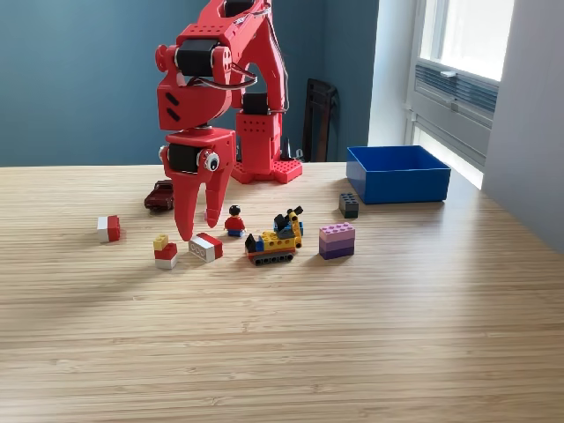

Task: Grasp a lego block and put it in the bin.

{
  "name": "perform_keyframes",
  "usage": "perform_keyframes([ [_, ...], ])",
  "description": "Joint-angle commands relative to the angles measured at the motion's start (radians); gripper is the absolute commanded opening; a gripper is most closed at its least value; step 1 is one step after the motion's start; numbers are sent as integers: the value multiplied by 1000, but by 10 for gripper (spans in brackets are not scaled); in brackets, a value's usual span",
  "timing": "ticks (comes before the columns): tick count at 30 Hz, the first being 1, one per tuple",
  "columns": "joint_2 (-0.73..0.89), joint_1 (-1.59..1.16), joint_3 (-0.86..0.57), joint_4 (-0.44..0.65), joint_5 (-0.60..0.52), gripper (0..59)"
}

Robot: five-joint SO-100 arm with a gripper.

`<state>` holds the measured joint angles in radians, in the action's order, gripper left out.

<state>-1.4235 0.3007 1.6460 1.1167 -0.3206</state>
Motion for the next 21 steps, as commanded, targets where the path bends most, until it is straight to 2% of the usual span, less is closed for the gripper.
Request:
perform_keyframes([
  [1, -3, 9, -61, -18, -18, 216],
  [13, 95, 6, -138, -15, -61, 210],
  [21, 137, 5, -179, -14, -89, 167],
])
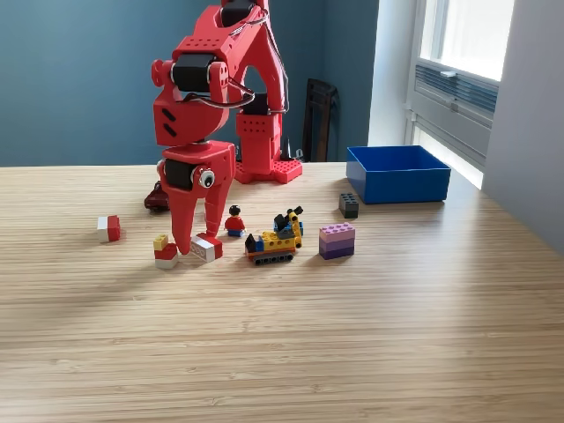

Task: Grasp a lego block and put it in the bin.

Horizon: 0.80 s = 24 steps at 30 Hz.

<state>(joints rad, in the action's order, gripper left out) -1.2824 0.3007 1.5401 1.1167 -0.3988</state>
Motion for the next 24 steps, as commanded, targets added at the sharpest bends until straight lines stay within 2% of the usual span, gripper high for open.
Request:
perform_keyframes([
  [1, 3, 5, -80, -12, -12, 159],
  [7, 23, 5, -100, -6, -25, 7],
  [15, 14, 3, -100, 14, -15, 1],
  [24, 6, 0, -95, 77, 64, 1],
])
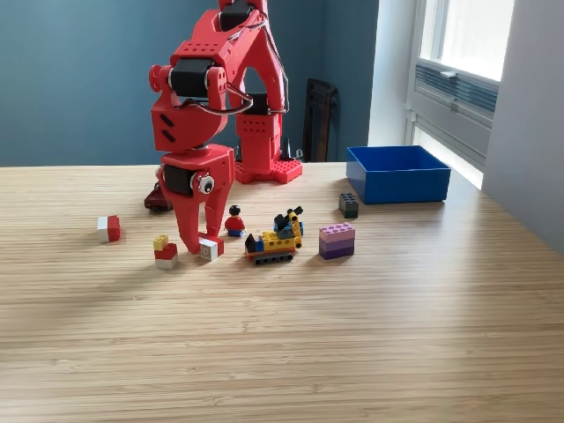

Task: Grasp a lego block and put it in the bin.

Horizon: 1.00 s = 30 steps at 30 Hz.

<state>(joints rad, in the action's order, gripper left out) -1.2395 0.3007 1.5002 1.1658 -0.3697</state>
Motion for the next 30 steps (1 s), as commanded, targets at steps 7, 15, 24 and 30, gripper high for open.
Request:
perform_keyframes([
  [7, -97, -60, -170, 144, 109, 1],
  [15, -316, -273, -144, 235, 167, 0],
  [24, -408, -640, -109, 336, 170, 0],
  [30, -408, -859, -101, 388, 170, 0],
])
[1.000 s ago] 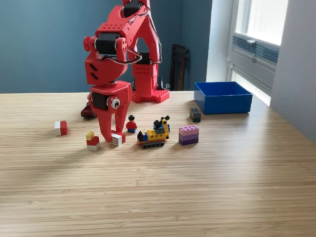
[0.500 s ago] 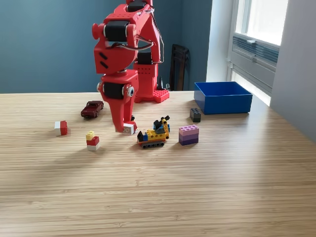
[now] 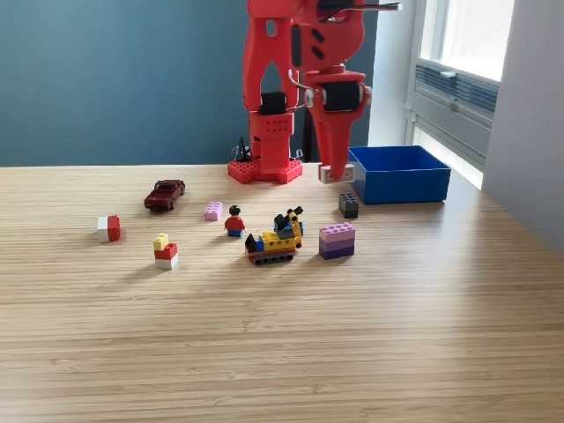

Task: Grasp a lego block and put it in the bin.

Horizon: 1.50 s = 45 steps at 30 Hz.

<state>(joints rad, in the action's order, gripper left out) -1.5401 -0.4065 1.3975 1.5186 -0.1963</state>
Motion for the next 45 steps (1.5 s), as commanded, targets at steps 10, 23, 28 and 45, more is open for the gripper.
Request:
perform_keyframes([
  [10, -107, -514, 74, 46, 38, 0],
  [23, -106, -838, 104, 77, 98, 0],
  [28, -106, -845, 124, 77, 121, 47],
  [45, -106, -753, 100, 77, 109, 111],
])
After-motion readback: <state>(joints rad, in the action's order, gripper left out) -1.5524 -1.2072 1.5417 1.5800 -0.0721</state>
